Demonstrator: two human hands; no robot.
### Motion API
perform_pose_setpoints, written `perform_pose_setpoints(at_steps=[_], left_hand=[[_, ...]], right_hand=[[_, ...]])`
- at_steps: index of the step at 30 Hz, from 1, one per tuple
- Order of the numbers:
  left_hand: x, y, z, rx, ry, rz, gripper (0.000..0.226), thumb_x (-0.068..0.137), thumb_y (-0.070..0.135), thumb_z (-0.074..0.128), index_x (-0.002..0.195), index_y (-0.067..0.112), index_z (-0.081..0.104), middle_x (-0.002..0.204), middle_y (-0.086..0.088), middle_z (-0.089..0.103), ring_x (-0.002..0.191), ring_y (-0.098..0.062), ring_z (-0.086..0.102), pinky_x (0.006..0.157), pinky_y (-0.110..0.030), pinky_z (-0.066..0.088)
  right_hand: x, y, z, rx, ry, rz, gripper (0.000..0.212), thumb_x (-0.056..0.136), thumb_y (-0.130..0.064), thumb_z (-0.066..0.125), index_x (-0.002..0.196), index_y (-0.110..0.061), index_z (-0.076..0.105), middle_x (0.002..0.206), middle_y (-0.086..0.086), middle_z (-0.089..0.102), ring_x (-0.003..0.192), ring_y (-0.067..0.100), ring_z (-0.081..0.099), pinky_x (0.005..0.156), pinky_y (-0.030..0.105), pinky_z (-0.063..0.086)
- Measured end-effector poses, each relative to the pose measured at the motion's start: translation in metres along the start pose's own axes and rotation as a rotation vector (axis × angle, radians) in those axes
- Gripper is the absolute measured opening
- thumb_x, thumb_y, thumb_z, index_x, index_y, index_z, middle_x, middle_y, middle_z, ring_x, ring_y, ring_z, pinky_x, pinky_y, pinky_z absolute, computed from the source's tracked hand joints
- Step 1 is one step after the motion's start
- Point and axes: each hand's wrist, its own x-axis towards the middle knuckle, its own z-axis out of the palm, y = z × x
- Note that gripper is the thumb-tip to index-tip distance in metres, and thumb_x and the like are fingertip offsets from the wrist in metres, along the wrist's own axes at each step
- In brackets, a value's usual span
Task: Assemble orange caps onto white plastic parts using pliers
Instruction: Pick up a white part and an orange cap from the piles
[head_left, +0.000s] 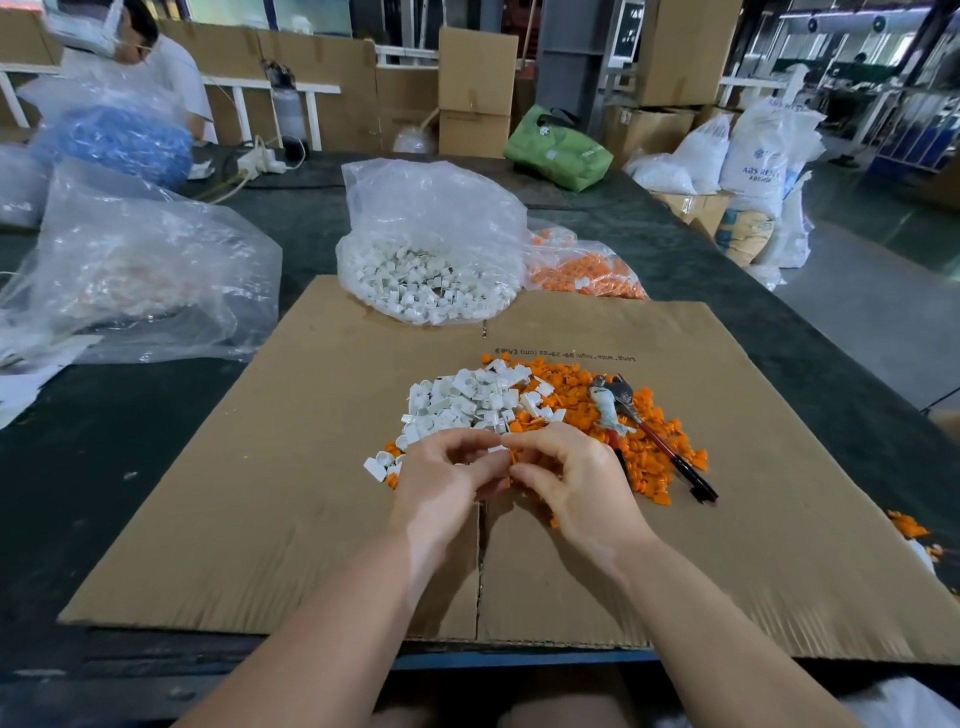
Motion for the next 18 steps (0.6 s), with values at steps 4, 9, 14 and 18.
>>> perform_pose_setpoints(at_steps=[4,9,14,18], left_hand=[[0.0,-0.001,0.003,0.015,0.011,0.019,0.015,0.078,-0.005,0.07,0.082,0.009,0.071,0.073,-0.011,0.063,0.064,-0.018,0.065,0.066,-0.025,0.058],[0.004,0.0,0.004,0.036,0.033,0.004,0.015,0.076,-0.005,0.071,0.086,0.007,0.071,0.073,-0.012,0.064,0.061,-0.018,0.065,0.057,-0.021,0.054],[0.008,0.002,0.007,0.06,0.06,-0.006,0.018,0.076,-0.005,0.072,0.089,0.006,0.069,0.067,-0.007,0.062,0.054,-0.015,0.064,0.054,-0.021,0.053],[0.012,0.005,0.007,0.108,0.063,0.027,0.018,0.077,-0.004,0.072,0.085,0.011,0.069,0.072,-0.009,0.061,0.055,-0.014,0.064,0.054,-0.016,0.051]], right_hand=[[-0.001,-0.001,-0.002,0.002,0.005,-0.024,0.031,0.085,0.0,0.064,0.106,-0.021,0.071,0.086,-0.012,0.06,0.084,0.0,0.056,0.073,0.008,0.043],[0.0,0.002,-0.003,-0.031,0.001,-0.055,0.032,0.085,-0.003,0.065,0.111,-0.021,0.069,0.085,-0.016,0.057,0.083,-0.003,0.054,0.074,0.009,0.043],[0.01,0.019,-0.015,-0.3,0.207,0.18,0.042,0.089,-0.022,0.061,0.13,-0.019,0.053,0.125,0.0,0.05,0.118,0.015,0.04,0.095,0.021,0.03],[0.02,0.033,-0.033,-0.626,0.252,0.591,0.041,0.093,-0.036,0.044,0.128,-0.014,0.044,0.129,0.011,0.045,0.119,0.031,0.038,0.096,0.044,0.03]])
